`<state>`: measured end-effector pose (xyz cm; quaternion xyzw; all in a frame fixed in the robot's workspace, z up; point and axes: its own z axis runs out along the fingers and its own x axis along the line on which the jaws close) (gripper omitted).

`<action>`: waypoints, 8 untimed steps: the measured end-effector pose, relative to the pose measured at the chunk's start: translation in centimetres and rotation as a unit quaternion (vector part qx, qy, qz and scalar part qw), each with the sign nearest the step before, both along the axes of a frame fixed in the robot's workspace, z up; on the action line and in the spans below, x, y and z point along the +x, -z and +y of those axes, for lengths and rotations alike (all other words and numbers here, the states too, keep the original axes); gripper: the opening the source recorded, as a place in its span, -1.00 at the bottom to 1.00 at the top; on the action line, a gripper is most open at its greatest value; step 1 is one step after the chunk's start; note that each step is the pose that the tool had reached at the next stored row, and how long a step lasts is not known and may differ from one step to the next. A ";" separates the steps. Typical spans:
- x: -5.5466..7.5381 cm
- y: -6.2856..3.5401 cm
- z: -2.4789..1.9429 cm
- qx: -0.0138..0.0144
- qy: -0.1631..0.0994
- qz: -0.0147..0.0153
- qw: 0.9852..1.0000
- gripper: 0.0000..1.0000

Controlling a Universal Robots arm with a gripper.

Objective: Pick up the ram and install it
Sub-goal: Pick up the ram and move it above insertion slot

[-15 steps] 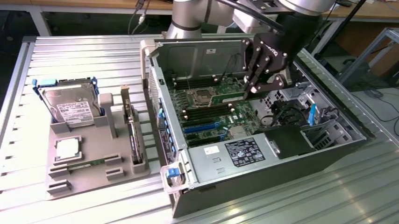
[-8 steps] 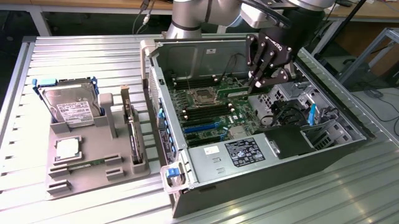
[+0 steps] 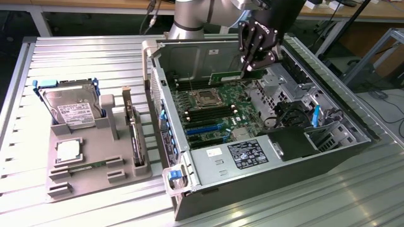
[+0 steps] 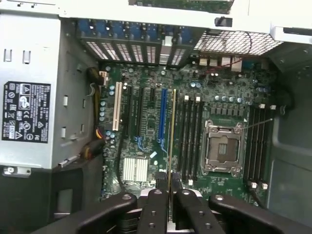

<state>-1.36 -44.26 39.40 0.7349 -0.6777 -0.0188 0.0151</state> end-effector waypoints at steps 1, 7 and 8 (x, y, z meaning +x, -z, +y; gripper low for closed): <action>0.0 0.02 0.65 0.000 0.000 0.000 1.000 -0.73; 0.0 0.14 3.48 0.000 0.000 0.000 1.000 -0.73; 0.0 0.15 3.51 0.000 0.000 0.000 1.000 -0.73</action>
